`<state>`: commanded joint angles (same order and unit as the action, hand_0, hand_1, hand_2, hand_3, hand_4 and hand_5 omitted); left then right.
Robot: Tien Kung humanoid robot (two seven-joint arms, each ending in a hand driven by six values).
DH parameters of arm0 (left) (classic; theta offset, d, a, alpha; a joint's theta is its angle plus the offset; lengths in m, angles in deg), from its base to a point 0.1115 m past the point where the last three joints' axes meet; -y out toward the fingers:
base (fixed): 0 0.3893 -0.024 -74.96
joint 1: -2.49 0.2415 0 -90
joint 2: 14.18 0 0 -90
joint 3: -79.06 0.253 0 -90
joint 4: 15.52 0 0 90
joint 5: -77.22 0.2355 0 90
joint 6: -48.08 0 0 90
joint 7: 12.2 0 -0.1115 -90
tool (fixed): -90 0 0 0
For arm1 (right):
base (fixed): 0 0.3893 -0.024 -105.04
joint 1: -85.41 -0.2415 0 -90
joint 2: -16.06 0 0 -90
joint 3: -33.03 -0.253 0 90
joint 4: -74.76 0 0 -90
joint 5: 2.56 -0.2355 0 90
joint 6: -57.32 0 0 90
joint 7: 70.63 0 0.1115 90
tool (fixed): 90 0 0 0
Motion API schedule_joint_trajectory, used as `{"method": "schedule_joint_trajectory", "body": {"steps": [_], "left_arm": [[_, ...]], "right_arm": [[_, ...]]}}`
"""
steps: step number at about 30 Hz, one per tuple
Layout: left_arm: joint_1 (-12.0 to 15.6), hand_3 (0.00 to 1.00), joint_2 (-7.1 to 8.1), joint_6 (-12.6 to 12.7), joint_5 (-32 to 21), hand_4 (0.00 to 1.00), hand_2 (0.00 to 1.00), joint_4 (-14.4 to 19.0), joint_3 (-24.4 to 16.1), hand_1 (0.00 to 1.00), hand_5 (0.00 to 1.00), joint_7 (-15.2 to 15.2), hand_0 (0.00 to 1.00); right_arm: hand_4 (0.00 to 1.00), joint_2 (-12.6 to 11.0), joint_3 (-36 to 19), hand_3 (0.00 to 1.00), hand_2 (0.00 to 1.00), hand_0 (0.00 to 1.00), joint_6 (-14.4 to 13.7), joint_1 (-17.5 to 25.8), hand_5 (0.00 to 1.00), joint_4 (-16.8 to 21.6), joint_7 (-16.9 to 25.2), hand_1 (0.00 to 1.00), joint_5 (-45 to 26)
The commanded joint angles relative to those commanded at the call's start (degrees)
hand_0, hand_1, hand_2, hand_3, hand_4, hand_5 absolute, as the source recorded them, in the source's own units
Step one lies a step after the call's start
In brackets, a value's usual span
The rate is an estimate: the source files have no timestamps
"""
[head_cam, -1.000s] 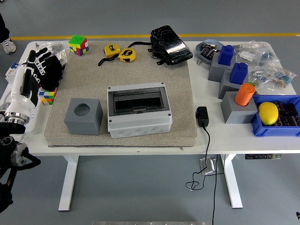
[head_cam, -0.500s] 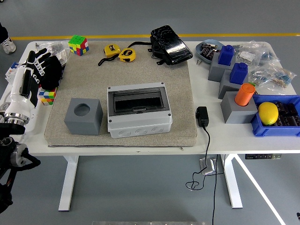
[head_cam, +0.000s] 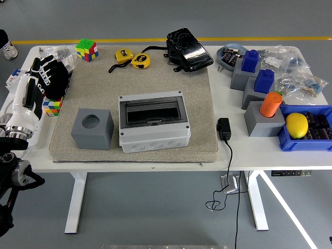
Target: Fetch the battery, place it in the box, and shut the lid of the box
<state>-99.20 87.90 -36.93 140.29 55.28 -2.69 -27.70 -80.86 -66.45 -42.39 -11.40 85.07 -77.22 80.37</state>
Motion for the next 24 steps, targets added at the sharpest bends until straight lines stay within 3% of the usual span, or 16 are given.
{"method": "schedule_joint_trajectory", "body": {"steps": [24], "left_arm": [[-0.4,0.826,0.08,0.1,0.0,0.998,0.850,0.1,0.1,0.857,0.998,-0.1,0.828]], "right_arm": [[0.998,0.2,0.0,0.838,0.807,0.854,0.0,-0.3,0.998,0.0,0.0,0.848,-0.1]]}}
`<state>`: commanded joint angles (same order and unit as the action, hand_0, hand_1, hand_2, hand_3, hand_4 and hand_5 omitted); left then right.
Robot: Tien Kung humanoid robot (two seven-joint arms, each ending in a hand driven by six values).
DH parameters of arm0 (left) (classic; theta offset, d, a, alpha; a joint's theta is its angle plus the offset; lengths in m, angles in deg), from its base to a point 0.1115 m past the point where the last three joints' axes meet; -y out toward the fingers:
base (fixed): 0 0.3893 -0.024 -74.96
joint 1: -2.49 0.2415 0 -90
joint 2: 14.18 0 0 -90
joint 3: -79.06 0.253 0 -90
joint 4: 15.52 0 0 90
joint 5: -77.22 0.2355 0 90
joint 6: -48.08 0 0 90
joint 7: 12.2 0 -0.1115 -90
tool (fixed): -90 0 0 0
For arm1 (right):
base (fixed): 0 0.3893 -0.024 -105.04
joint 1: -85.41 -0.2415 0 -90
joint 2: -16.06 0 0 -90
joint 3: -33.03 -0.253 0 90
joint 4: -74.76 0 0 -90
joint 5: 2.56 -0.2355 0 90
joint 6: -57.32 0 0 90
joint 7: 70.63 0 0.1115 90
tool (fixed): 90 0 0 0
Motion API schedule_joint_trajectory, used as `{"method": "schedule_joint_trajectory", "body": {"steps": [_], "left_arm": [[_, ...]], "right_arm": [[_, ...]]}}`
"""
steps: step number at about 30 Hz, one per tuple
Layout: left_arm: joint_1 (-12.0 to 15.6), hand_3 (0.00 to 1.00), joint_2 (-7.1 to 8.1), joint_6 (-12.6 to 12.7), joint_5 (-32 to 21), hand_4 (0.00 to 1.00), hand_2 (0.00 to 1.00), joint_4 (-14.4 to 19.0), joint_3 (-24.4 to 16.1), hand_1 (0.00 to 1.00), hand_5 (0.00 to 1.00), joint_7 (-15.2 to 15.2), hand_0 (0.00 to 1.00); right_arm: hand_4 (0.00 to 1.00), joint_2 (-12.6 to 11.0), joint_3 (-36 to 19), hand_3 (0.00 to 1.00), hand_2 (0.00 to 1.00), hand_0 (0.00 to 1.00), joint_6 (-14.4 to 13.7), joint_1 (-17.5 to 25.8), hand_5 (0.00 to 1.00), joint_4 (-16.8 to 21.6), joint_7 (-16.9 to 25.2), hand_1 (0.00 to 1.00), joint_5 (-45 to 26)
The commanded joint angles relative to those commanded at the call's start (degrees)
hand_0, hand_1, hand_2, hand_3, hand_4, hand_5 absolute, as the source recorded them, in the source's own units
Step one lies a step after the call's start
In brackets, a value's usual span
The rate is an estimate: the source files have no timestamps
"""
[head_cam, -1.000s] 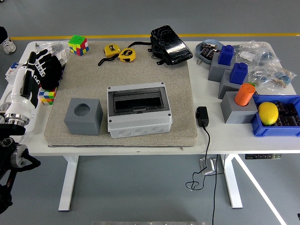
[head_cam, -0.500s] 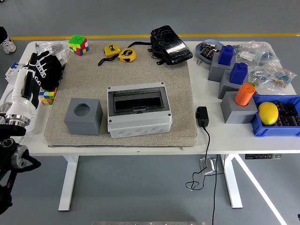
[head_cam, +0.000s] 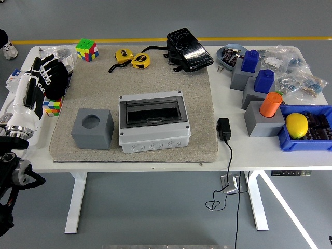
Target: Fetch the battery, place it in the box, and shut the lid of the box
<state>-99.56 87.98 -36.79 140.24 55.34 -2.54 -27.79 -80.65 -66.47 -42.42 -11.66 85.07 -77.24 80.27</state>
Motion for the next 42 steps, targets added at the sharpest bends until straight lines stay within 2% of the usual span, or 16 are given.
{"method": "schedule_joint_trajectory", "body": {"steps": [42], "left_arm": [[-0.2,0.825,0.29,0.3,0.3,0.998,0.853,0.0,0.3,0.867,0.998,-0.4,0.847]], "right_arm": [[0.998,0.0,-0.1,0.835,0.807,0.853,-0.1,-0.1,0.998,0.0,0.1,0.849,-0.3]]}}
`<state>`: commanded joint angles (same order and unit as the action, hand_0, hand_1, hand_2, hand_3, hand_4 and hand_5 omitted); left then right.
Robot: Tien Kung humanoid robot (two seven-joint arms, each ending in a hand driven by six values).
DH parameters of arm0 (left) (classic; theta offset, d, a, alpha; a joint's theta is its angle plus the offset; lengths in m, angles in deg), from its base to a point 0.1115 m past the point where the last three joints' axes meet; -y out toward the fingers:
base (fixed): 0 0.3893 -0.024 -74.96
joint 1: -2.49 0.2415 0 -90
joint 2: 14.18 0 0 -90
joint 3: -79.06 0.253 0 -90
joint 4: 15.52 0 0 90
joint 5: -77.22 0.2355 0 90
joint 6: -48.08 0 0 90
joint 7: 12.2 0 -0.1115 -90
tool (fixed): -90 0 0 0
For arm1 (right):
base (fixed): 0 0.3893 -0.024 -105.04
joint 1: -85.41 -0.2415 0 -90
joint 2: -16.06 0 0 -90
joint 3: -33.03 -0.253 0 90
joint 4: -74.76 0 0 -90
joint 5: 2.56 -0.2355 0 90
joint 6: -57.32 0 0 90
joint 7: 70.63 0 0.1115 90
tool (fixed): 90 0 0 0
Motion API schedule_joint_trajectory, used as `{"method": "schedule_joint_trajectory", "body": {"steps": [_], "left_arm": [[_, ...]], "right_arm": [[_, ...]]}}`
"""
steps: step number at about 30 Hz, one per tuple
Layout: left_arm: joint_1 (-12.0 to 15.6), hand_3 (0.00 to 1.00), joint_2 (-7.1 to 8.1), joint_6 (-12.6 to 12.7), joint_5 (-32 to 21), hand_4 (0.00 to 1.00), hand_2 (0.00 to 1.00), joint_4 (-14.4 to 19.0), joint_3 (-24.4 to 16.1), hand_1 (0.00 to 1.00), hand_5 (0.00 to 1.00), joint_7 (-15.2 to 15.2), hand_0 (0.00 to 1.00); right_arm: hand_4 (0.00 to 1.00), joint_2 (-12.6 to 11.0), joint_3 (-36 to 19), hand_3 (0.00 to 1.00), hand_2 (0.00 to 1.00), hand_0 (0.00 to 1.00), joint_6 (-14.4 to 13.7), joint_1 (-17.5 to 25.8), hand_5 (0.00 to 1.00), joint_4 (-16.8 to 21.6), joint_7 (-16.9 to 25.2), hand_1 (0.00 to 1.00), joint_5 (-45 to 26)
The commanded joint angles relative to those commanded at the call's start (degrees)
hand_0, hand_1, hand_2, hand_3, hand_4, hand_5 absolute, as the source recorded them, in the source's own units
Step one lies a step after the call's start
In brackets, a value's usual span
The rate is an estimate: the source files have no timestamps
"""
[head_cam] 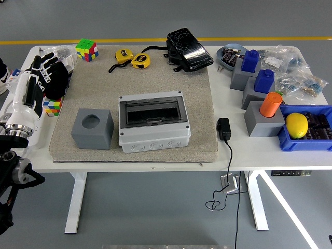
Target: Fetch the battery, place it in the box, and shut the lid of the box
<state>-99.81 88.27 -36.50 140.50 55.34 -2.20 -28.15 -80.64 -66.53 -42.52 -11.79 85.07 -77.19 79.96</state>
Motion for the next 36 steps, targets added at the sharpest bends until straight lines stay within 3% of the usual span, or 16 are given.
{"method": "schedule_joint_trajectory", "body": {"steps": [36], "left_arm": [[0.0,0.824,0.26,0.4,0.2,0.998,0.854,0.2,0.6,0.871,0.998,0.0,0.853]], "right_arm": [[0.998,-0.1,0.3,0.831,0.807,0.852,0.0,0.1,0.998,0.0,-0.1,0.849,-0.1]]}}
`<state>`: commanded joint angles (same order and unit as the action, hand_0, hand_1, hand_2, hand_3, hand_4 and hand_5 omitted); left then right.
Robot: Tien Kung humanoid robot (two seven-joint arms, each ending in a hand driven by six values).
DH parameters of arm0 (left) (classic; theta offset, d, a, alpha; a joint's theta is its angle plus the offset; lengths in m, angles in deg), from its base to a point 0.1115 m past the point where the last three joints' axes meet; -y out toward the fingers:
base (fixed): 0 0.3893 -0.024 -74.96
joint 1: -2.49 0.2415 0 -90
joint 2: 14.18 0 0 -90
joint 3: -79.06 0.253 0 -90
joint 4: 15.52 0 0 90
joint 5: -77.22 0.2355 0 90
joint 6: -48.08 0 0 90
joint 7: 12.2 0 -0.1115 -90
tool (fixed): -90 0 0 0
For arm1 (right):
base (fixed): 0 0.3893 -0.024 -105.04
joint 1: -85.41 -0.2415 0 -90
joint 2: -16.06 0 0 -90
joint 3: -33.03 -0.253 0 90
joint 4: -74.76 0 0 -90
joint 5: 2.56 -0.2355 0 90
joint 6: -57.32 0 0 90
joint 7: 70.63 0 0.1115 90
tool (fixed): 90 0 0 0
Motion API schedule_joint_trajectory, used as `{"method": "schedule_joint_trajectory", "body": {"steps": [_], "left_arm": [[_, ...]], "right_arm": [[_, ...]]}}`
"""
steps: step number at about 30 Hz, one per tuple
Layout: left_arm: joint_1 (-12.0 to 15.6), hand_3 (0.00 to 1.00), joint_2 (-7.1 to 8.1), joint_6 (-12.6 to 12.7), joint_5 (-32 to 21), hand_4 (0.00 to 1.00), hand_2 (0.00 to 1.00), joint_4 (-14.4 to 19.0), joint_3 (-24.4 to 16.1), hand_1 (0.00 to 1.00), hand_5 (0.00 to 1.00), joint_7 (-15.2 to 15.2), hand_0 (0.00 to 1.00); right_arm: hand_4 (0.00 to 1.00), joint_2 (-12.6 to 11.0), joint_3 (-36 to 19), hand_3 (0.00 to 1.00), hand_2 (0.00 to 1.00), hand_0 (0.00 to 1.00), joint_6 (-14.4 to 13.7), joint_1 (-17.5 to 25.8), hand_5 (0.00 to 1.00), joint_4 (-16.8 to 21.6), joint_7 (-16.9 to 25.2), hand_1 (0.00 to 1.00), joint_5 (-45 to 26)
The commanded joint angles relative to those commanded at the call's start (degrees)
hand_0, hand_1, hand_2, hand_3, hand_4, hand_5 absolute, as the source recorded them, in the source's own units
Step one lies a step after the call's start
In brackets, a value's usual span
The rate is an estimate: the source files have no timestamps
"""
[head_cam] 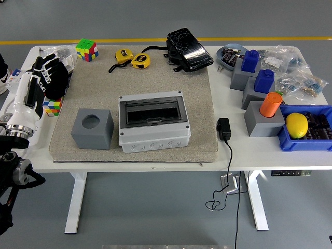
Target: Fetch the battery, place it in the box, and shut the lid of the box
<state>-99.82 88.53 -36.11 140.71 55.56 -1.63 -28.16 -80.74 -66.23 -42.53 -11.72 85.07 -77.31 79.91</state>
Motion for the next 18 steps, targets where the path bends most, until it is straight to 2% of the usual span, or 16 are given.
{"method": "schedule_joint_trajectory", "body": {"steps": [18], "left_arm": [[-0.3,0.820,-0.04,0.4,0.5,0.998,0.846,0.3,-0.1,0.869,0.998,-0.2,0.853]], "right_arm": [[0.998,0.1,-0.1,0.830,0.807,0.853,0.0,-0.3,0.998,0.0,0.0,0.849,-0.1]]}}
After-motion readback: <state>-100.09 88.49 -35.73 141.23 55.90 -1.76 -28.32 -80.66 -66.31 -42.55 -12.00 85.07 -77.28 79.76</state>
